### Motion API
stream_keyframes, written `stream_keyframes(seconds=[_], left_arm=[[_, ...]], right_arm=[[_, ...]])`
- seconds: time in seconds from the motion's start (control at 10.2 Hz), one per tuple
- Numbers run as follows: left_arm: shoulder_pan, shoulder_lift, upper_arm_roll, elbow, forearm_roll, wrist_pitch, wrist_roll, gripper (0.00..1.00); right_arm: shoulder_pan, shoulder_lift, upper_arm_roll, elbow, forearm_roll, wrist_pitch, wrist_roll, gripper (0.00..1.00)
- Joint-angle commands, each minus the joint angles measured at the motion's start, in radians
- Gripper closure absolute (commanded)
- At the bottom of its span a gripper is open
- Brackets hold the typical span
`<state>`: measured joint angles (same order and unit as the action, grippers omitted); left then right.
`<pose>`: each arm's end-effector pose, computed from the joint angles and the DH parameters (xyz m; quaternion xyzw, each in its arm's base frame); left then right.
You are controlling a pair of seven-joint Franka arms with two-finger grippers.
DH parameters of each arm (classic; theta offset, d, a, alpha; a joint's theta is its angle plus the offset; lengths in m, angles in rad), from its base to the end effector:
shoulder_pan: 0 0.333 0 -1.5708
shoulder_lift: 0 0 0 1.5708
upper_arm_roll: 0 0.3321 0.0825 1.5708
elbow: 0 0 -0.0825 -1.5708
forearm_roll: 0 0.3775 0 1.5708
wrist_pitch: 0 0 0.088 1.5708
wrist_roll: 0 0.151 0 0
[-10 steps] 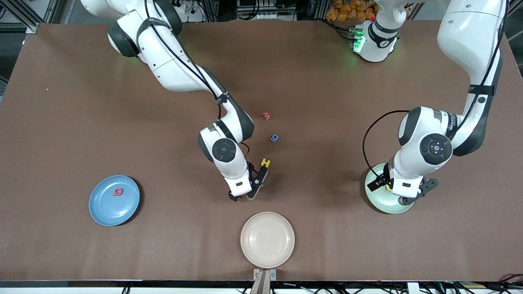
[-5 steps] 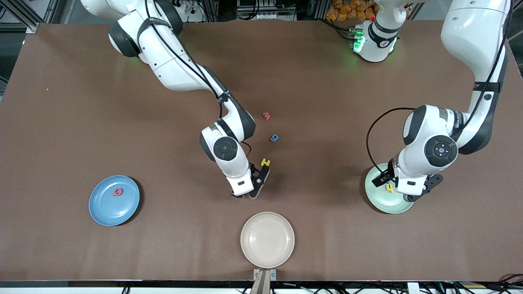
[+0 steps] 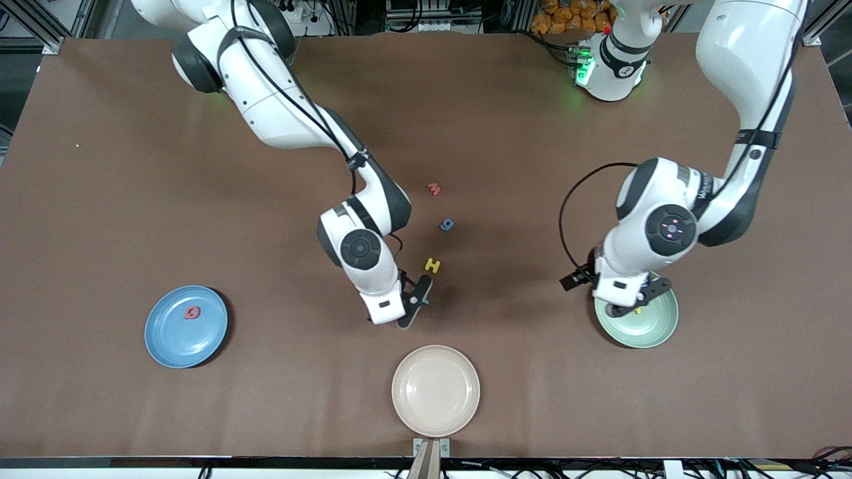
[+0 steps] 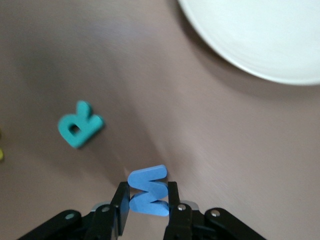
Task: Sort uppercase to blue plate, lowercase to green plate
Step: 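Carry the M to the blue plate while the left gripper reaches blue 6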
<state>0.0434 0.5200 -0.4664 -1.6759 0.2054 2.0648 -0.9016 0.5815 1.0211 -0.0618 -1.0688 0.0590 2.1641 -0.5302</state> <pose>0.6213 -0.2289 0.2945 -0.9772 -0.2080 0.0429 0.0016 0.6793 0.4113 0.1772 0.8646 0.5009 0.0379 0.0009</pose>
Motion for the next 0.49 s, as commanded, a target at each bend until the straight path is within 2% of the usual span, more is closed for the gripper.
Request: stream_keyframes(seconds=[0.0, 0.1, 0.29, 0.39], left_arm=[[-0.038, 0.024, -0.082, -0.005, -0.003, -0.003, 0.036, 0.00], [-0.086, 0.038, -0.098, -0.004, -0.003, 0.007, 0.065, 0.00], [-0.227, 0.087, -0.103, -0.002, 0.047, 0.064, 0.067, 0.00], [-0.278, 0.124, -0.103, -0.002, 0.114, 0.104, 0.070, 0.00]], right_arm=[[-0.121, -0.110, 0.011, -0.017, -0.002, -0.168, 0.007, 1.00], [-0.177, -0.133, -0.007, -0.019, -0.008, -0.223, 0.019, 1.00], [-0.221, -0.157, -0.151, -0.019, 0.007, -0.260, 0.019, 1.00], [-0.291, -0.159, -0.174, -0.020, 0.033, -0.271, 0.019, 1.00]])
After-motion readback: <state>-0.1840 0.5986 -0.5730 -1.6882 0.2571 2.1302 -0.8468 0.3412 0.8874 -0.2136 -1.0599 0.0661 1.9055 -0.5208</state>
